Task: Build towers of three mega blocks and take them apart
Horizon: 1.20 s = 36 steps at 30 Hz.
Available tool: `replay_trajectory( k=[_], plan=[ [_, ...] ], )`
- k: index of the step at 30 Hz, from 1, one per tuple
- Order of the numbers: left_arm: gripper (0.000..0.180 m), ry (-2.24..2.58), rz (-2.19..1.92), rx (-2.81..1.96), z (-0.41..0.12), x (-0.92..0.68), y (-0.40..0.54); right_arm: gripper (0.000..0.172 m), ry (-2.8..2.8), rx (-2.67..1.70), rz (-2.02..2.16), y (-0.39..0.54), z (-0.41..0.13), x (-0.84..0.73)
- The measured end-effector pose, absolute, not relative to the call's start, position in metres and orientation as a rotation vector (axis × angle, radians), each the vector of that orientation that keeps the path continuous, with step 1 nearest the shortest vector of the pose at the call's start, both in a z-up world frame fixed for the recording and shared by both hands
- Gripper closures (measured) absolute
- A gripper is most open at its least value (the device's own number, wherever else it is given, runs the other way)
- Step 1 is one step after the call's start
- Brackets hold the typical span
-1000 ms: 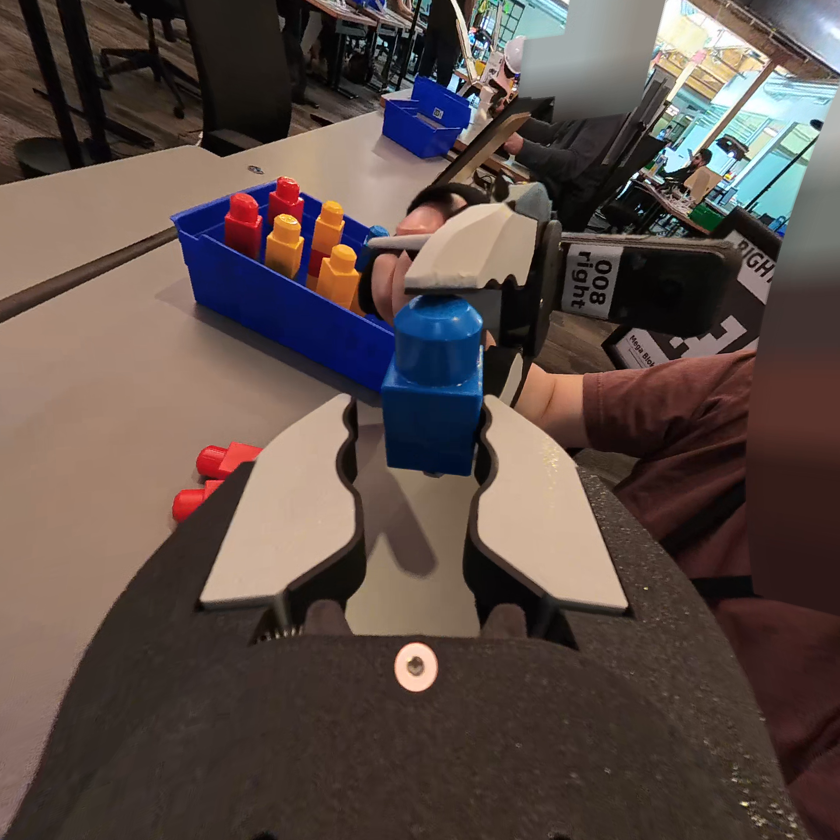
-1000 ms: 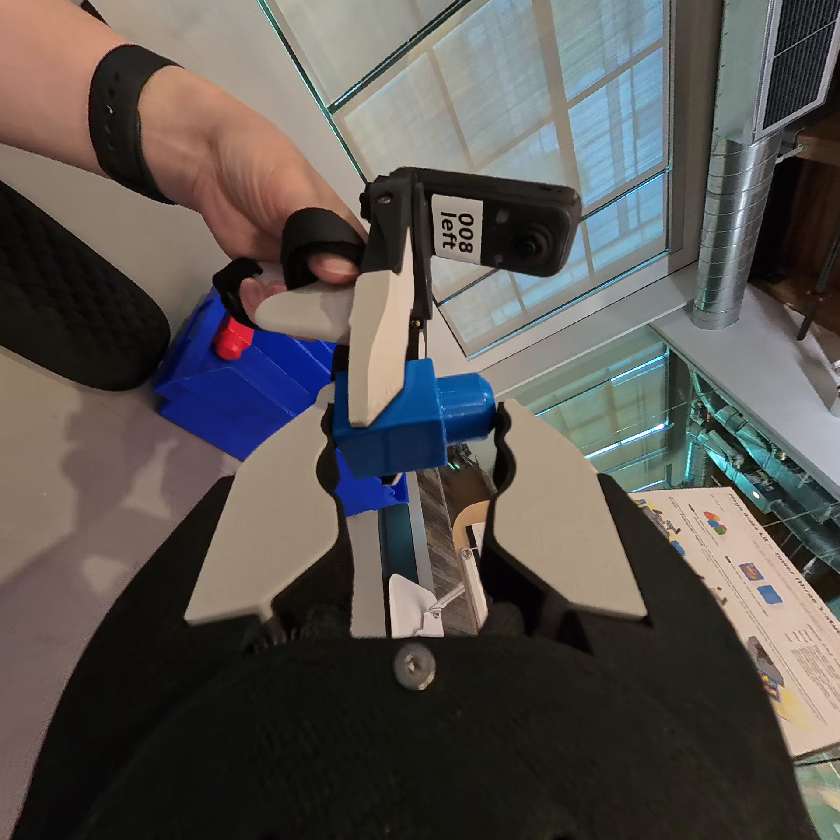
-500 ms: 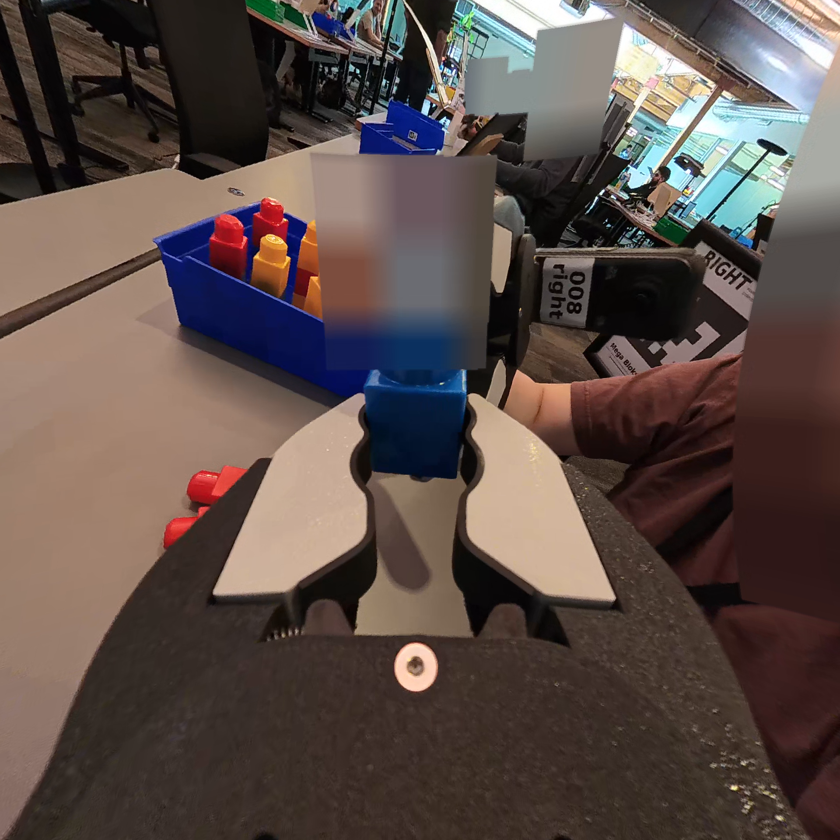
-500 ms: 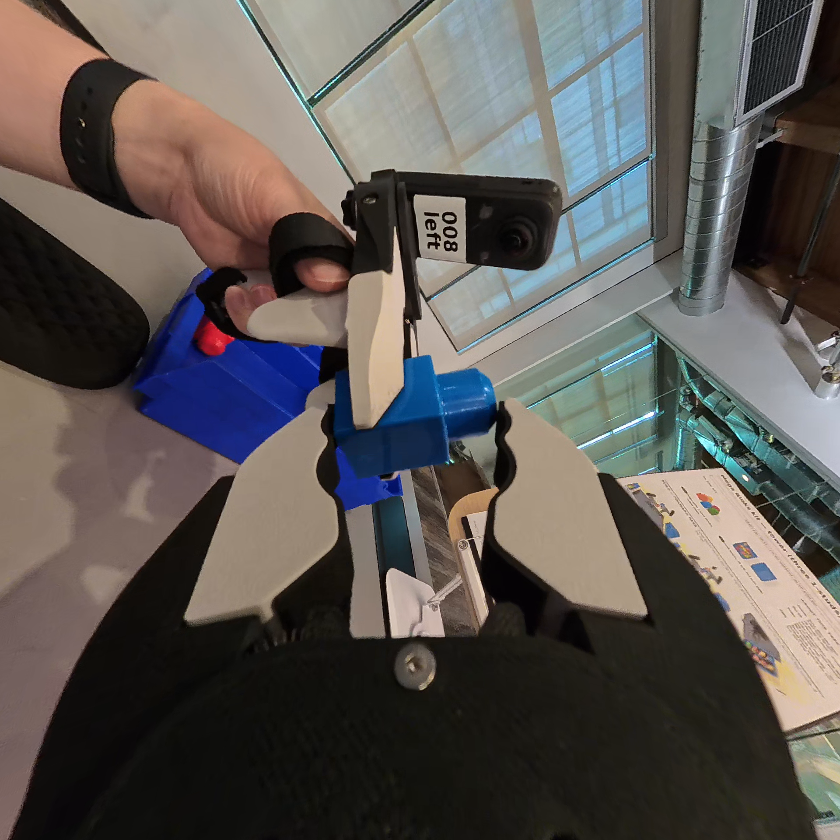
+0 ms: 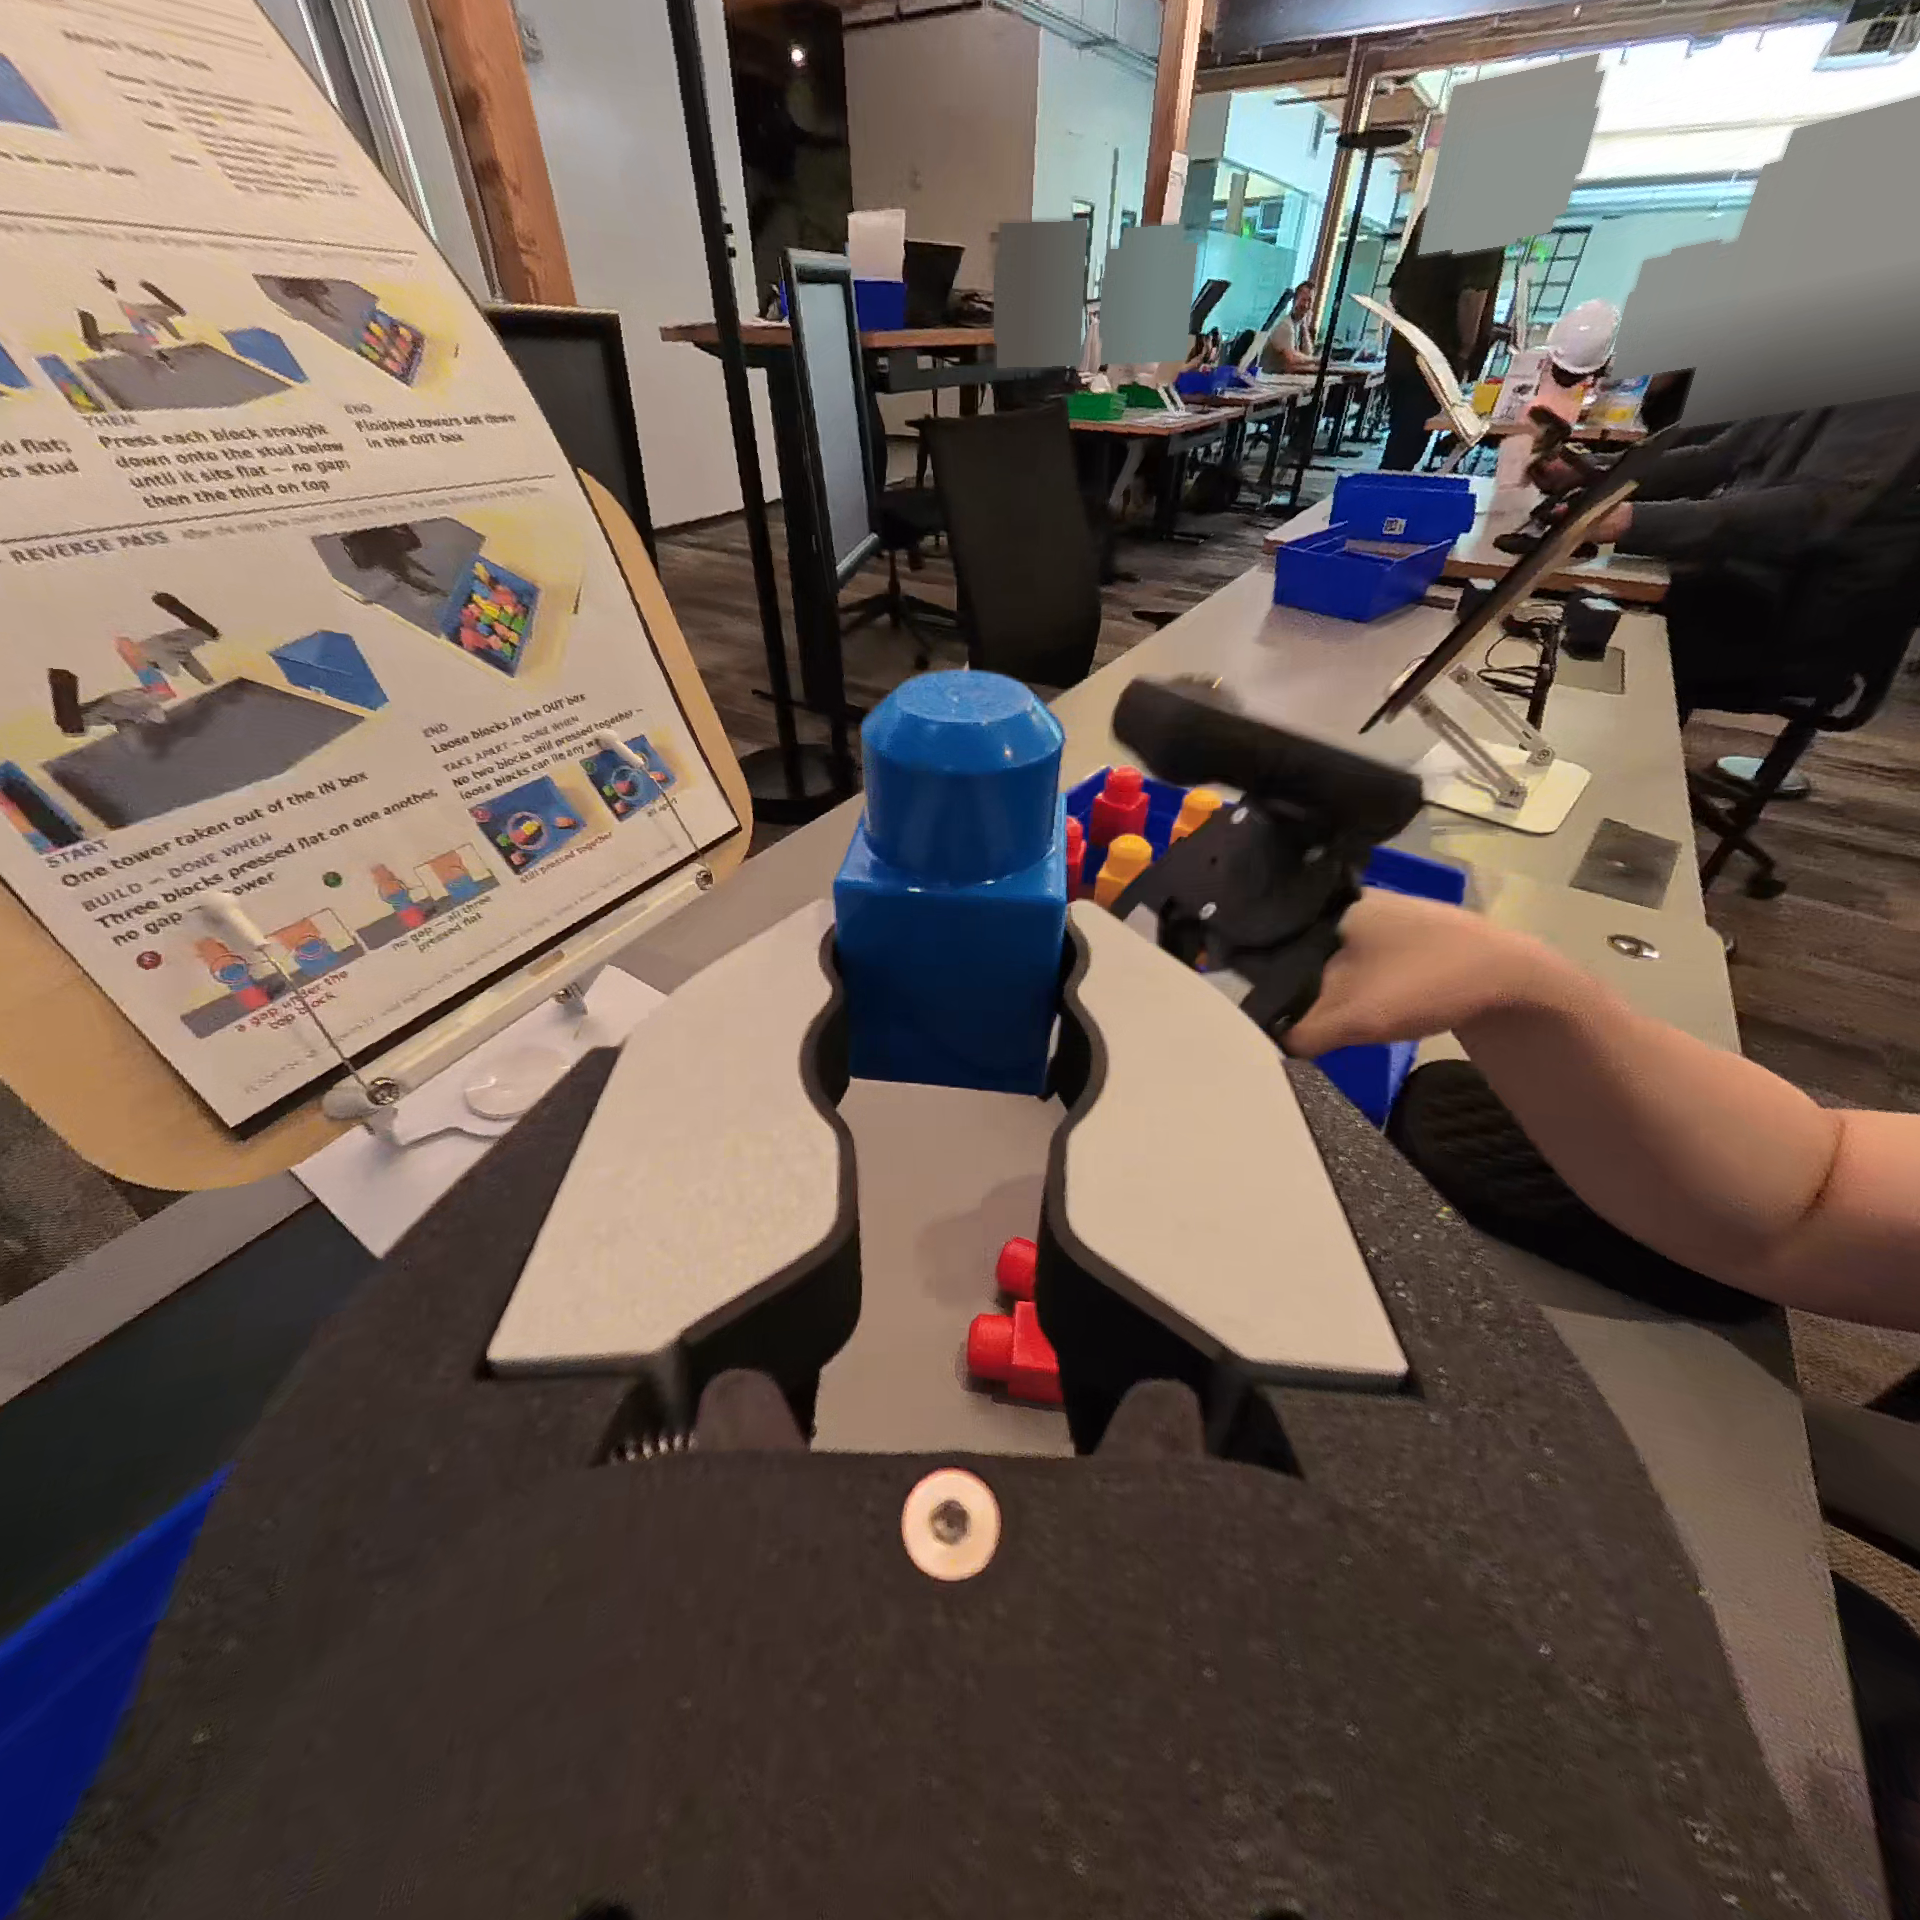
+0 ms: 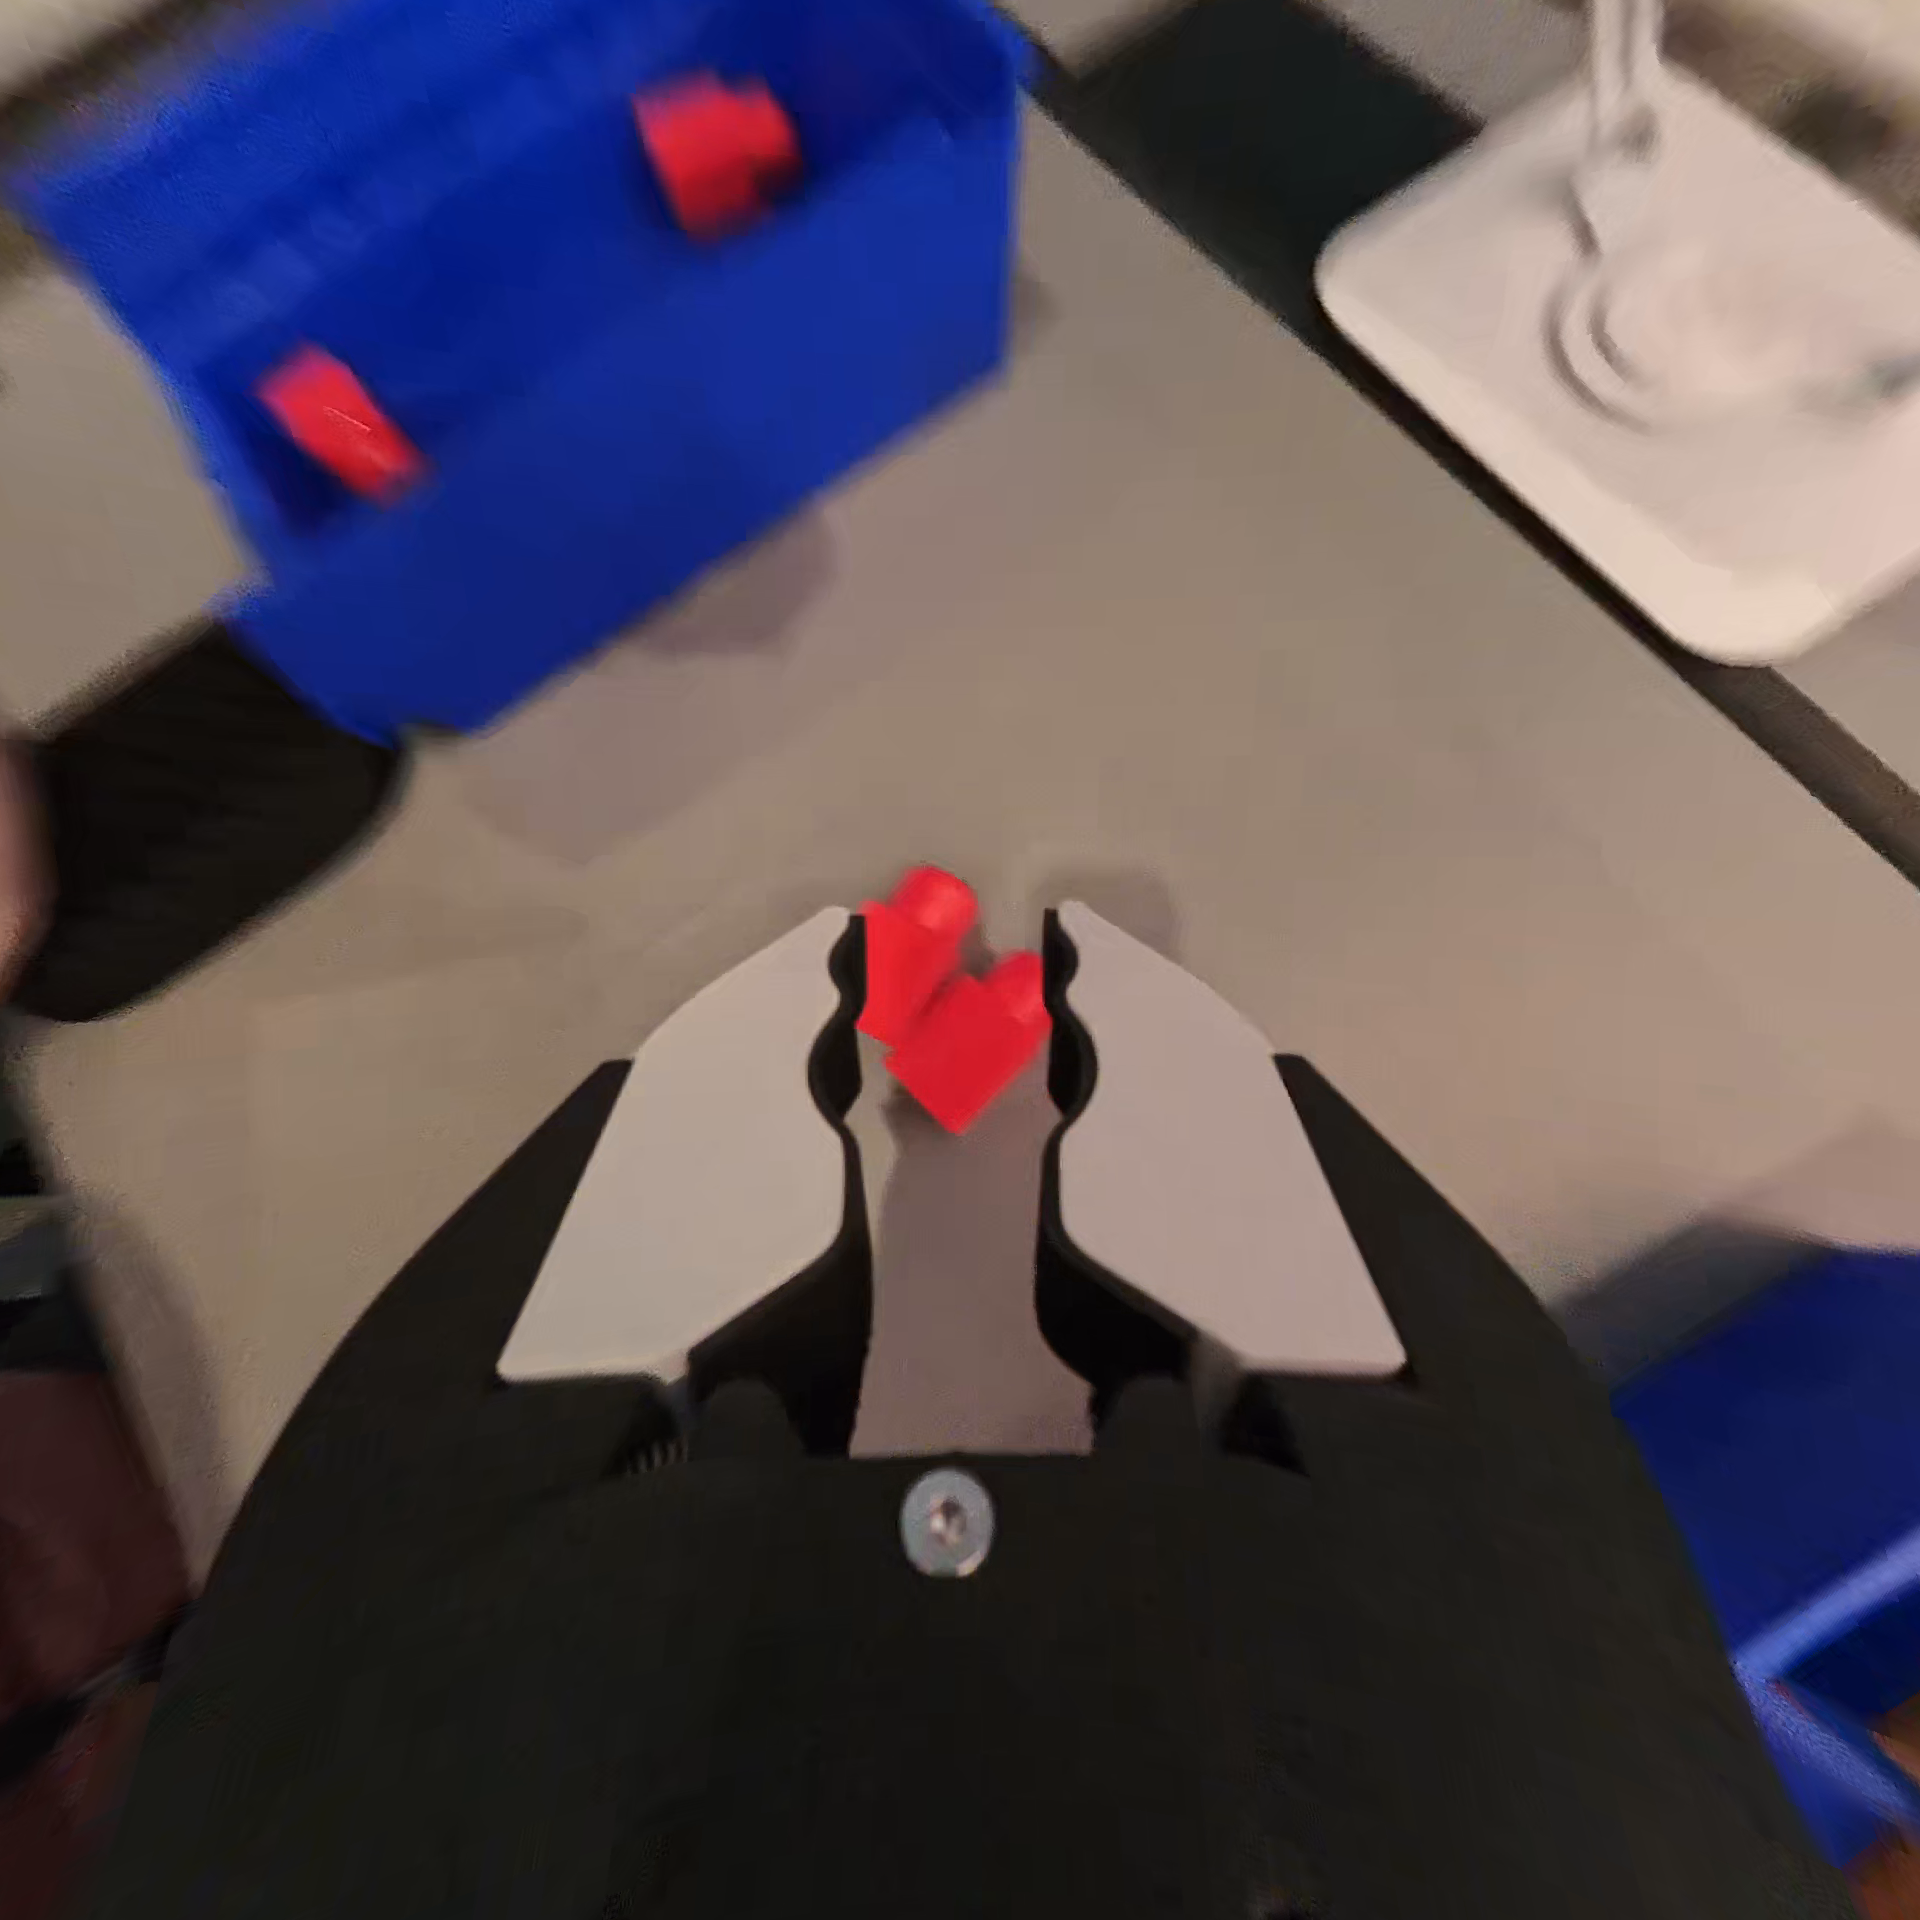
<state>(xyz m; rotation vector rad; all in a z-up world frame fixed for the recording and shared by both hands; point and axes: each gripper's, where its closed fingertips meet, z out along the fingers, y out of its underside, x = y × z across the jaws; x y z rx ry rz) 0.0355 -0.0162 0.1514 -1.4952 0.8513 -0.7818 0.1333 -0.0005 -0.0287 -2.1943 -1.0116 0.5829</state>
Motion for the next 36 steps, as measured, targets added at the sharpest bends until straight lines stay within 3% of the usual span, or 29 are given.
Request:
replay_trajectory(
  k=[2, 7, 19, 22, 30, 36],
  plan=[
    [0.144, 0.851, -0.813, -1.485, 0.146, 0.036, -0.015, 0.141, -1.027, -2.333, 0.356, 0.008, -0.063, 0.147],
    [0.144, 0.900, -0.830, -1.539, 0.127, 0.039, -0.013, 0.120, -1.024, -2.542, 0.264, -0.001, -0.117, 0.144],
    [0.144, 0.970, -0.818, -1.537, 0.127, 0.052, -0.026, 0.119, -0.997, -2.716, 0.067, -0.010, -0.155, 0.164],
    [0.144, 0.974, -0.819, -1.532, 0.128, 0.052, -0.028, 0.133, -1.007, -2.687, 0.078, -0.004, -0.153, 0.166],
    [0.144, 0.988, -0.814, -1.562, 0.117, 0.056, -0.023, 0.135, -1.119, -2.654, 0.260, -0.009, -0.145, 0.160],
    [0.144, 0.995, -0.884, -1.534, 0.113, 0.064, -0.021, 0.135, -0.919, -2.284, 0.628, 0.004, -0.039, 0.157]
  ],
)
